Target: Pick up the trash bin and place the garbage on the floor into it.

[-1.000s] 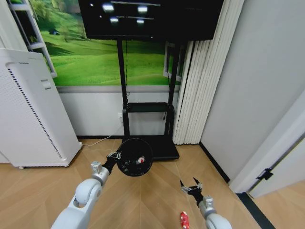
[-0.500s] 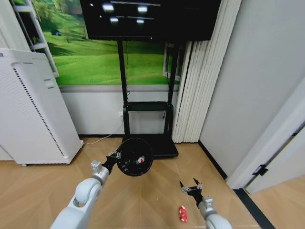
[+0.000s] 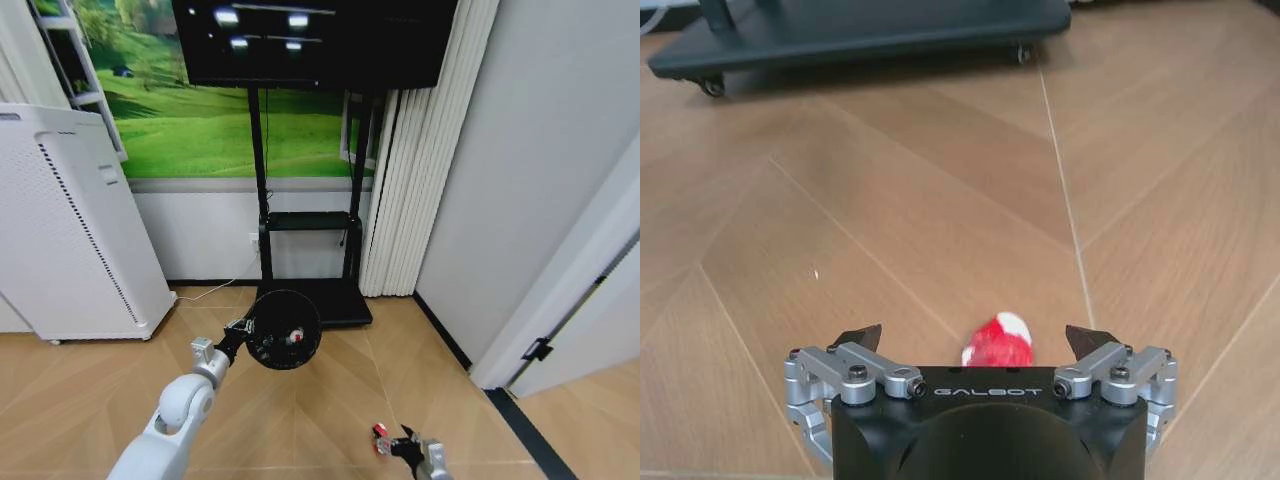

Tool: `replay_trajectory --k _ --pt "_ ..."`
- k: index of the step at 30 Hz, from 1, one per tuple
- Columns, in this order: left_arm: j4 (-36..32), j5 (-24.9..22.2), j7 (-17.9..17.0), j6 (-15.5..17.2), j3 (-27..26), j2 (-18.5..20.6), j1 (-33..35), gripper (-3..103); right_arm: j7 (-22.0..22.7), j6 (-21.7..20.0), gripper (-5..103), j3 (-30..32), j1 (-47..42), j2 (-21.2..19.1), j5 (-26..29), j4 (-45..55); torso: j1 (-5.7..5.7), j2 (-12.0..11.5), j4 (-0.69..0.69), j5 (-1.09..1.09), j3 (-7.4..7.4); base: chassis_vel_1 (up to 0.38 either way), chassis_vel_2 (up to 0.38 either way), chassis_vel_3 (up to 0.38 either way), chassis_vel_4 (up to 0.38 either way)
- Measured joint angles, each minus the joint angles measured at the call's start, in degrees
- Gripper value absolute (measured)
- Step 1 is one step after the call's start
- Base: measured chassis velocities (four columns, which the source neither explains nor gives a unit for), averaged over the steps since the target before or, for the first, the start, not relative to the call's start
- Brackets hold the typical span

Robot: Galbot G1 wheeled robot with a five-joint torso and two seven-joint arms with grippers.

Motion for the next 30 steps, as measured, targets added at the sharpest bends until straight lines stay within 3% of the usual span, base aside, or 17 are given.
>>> replay_trajectory --k 10,30 --pt "0.85 0.14 0.21 0.00 0.67 -0.18 -0.83 4 1.25 1.14 100 -0.42 4.05 6.85 -1.72 -7.86 0.00 -0.01 -0.01 0.01 0.00 0.000 0.000 0.000 0.000" --pt "0.44 -0.26 0.97 -0.13 0.52 0.24 -0.90 4 1.39 3.29 100 0.57 8.06 9.02 -6.12 -15.67 0.00 -0.02 -0.01 0.01 0.00 0.000 0.000 0.000 0.000"
